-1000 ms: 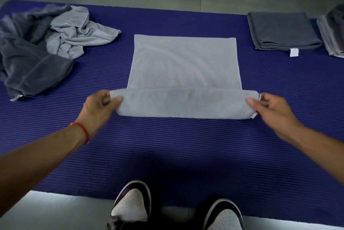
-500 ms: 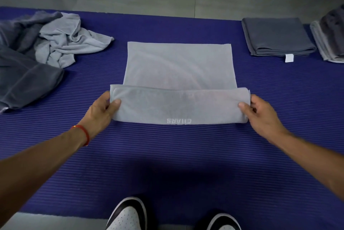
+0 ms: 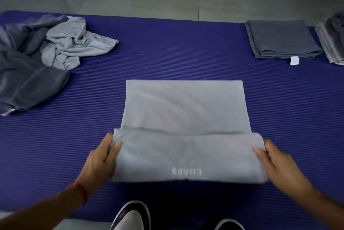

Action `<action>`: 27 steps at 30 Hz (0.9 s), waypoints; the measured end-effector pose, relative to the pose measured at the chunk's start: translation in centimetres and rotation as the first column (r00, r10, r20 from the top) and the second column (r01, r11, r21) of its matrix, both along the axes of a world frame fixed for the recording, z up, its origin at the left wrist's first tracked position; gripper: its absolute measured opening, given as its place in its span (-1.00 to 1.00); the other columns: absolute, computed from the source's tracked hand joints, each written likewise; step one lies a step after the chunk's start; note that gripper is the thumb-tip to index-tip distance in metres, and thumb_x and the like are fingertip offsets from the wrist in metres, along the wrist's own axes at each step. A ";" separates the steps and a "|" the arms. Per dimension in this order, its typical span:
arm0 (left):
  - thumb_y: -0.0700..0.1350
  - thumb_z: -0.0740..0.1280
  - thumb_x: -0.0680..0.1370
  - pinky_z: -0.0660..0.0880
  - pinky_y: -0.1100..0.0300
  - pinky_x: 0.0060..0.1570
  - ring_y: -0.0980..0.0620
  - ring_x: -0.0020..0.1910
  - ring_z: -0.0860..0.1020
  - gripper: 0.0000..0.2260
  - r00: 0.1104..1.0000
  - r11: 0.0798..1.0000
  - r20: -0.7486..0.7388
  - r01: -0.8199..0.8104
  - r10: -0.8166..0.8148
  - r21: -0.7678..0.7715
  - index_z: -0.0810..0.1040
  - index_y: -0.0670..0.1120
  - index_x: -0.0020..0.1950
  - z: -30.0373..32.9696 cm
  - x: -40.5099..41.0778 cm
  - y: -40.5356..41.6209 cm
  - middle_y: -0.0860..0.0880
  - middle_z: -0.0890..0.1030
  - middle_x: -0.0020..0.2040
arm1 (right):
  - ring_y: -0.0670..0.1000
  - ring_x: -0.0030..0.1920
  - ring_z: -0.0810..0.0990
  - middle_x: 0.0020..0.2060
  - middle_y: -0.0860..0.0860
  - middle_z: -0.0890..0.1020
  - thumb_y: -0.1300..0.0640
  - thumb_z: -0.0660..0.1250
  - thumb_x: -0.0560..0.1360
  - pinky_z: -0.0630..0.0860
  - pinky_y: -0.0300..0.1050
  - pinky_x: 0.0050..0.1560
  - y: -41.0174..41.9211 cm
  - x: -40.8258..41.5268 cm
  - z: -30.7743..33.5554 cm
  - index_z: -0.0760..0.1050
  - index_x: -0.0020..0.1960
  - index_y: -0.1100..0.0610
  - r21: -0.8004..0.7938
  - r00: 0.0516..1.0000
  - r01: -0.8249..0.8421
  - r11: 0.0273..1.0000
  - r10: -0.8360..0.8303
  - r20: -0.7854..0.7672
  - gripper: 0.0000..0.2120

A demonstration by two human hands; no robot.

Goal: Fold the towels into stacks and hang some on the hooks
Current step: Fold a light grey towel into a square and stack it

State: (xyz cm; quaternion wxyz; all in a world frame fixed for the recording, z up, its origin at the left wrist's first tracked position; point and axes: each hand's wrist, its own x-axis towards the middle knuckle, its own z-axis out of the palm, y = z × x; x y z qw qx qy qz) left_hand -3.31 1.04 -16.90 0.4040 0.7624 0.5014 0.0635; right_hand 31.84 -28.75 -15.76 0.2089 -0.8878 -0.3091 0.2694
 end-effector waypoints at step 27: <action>0.11 0.13 0.63 0.48 -0.19 0.05 -0.28 0.17 0.52 -0.59 0.894 0.709 -0.385 0.424 -0.229 0.563 0.35 -0.08 0.39 -2.0 9.0 10.0 -0.19 0.45 0.35 | 0.19 -0.11 0.60 -0.15 0.07 0.60 -0.41 0.09 0.55 0.59 0.10 -0.10 12.1 9.2 -2.9 0.48 -0.03 0.07 -0.238 0.971 0.178 0.955 -0.132 0.197 -0.46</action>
